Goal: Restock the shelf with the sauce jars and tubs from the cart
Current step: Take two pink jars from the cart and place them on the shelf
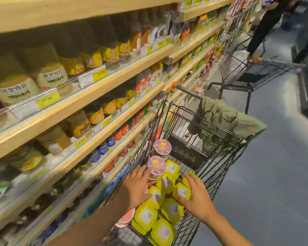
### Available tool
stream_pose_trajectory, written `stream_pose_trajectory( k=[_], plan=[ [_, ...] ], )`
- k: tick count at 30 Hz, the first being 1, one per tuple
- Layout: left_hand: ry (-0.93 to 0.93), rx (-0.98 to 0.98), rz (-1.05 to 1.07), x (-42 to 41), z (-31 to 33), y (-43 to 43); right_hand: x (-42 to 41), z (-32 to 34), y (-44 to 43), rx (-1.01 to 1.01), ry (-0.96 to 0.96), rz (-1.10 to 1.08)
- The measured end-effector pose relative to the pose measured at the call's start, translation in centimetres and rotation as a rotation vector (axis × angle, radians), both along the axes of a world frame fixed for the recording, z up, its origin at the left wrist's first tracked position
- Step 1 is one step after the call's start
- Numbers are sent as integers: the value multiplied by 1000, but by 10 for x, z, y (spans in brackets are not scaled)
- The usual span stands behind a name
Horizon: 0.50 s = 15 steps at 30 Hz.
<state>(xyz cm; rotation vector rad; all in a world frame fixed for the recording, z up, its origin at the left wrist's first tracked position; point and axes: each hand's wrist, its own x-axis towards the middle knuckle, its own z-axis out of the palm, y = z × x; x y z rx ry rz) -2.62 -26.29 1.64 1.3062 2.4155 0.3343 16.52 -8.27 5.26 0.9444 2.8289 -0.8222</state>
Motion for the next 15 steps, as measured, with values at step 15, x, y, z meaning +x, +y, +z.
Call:
stream_pose_trajectory(
  k=[15],
  plan=[
    [-199, -203, 347, -37, -97, 148, -58, -69, 153, -59, -106, 237]
  ],
)
